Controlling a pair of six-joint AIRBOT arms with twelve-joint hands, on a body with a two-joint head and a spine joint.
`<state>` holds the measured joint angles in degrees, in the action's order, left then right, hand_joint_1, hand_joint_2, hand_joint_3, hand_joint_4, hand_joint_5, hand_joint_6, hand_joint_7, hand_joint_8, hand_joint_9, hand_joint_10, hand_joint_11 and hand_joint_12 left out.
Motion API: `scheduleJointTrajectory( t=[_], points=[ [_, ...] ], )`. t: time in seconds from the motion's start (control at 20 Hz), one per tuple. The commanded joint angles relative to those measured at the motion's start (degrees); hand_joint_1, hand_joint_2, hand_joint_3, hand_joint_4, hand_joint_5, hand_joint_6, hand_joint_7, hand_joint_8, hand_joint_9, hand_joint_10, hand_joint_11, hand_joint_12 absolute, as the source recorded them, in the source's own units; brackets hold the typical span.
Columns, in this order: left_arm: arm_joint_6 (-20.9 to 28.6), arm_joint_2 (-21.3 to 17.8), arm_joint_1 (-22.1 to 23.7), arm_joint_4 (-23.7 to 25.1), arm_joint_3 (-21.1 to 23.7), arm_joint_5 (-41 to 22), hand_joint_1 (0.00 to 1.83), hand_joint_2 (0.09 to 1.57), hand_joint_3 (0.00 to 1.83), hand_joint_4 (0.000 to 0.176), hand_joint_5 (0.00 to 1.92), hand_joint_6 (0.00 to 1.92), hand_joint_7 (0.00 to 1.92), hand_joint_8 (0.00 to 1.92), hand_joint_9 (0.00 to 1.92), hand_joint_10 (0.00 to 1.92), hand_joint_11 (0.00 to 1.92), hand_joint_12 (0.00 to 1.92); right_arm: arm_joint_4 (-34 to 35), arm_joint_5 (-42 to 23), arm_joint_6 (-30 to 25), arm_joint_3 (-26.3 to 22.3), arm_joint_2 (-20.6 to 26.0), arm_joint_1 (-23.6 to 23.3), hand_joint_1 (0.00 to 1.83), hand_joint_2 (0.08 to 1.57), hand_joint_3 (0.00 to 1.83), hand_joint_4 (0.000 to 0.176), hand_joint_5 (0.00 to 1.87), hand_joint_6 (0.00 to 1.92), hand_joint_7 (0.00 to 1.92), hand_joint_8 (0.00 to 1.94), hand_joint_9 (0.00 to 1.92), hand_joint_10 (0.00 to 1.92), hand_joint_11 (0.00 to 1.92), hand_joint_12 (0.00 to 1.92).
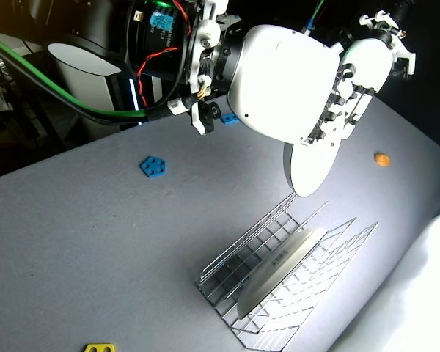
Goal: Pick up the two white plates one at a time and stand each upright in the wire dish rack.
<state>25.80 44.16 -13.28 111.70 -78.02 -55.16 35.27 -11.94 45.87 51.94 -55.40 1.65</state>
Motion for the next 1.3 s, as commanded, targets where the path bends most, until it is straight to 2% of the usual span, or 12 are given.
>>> scheduleJointTrajectory(
  t=[0.0,0.1,0.15,0.5,0.55,0.75,0.95,1.15,1.25],
  points=[
    [0.2,-0.3,0.2,-3.7,0.0,-0.1,0.00,1.15,0.00,0.000,0.04,0.01,0.05,0.00,0.03,0.01,0.01,0.02,0.7,-7.1,-1.1,0.4,0.5,-1.4,1.37,1.11,0.00,0.000,0.89,1.10,0.99,0.94,0.95,1.15,0.78,1.31],
    [0.2,-0.1,0.1,-3.7,0.1,-0.1,0.00,1.15,0.00,0.000,0.03,0.00,0.04,0.00,0.02,0.00,0.00,0.02,2.7,-6.3,-0.6,1.1,0.8,-1.4,1.37,1.13,0.00,0.000,0.86,1.15,0.95,1.01,0.93,1.17,0.76,1.32],
    [0.2,0.1,0.1,-3.7,0.2,0.0,0.00,1.15,0.00,0.000,0.05,0.01,0.06,0.01,0.04,0.01,0.02,0.03,3.5,-5.9,-0.1,1.4,0.9,-1.4,1.37,1.11,0.00,0.000,0.89,1.08,0.99,0.93,0.97,1.13,0.78,1.29],
    [0.2,1.5,-0.8,-3.8,0.1,-0.5,0.00,1.16,0.00,0.000,0.03,0.01,0.05,0.00,0.03,0.00,0.01,0.03,5.5,-2.7,0.3,2.6,1.6,-1.5,1.37,1.13,0.00,0.000,0.86,1.13,0.97,0.97,0.93,1.18,0.75,1.31],
    [0.1,1.5,-1.0,-4.1,0.1,-0.6,0.00,1.16,0.00,0.000,0.04,0.01,0.05,0.01,0.03,0.00,0.01,0.03,6.0,-2.3,0.3,2.9,1.7,-1.5,1.37,1.11,0.00,0.000,0.89,1.08,1.00,0.92,0.97,1.13,0.79,1.29],
    [0.1,1.6,-1.7,-4.7,0.3,-0.7,0.00,1.15,0.00,0.000,0.03,0.00,0.04,0.00,0.03,0.00,0.01,0.03,7.0,0.3,0.5,4.0,2.0,-1.5,1.37,1.12,0.00,0.000,0.87,1.12,0.97,0.96,0.94,1.17,0.77,1.30],
    [0.1,1.7,-1.8,-4.8,0.4,-0.7,0.00,1.15,0.00,0.000,0.03,0.00,0.05,0.00,0.03,0.00,0.01,0.04,7.4,2.3,0.8,5.5,2.4,-1.4,1.38,1.11,0.00,0.000,0.90,1.06,1.01,0.91,0.98,1.11,0.80,1.27],
    [-0.1,1.7,-2.7,-4.8,0.3,-0.5,0.00,1.16,0.00,0.000,0.02,0.00,0.05,0.00,0.03,0.00,0.01,0.02,8.2,4.7,0.9,7.0,2.9,-1.4,1.37,1.13,0.00,0.000,0.86,1.14,0.96,0.98,0.93,1.18,0.78,1.31],
    [-0.1,1.8,-3.0,-4.8,0.2,-0.4,0.00,1.15,0.00,0.000,0.02,0.00,0.04,0.00,0.02,0.00,0.00,0.02,8.4,5.0,1.0,7.6,3.0,-1.4,1.37,1.12,0.00,0.000,0.87,1.12,0.98,0.95,0.94,1.16,0.78,1.31]
  ],
)
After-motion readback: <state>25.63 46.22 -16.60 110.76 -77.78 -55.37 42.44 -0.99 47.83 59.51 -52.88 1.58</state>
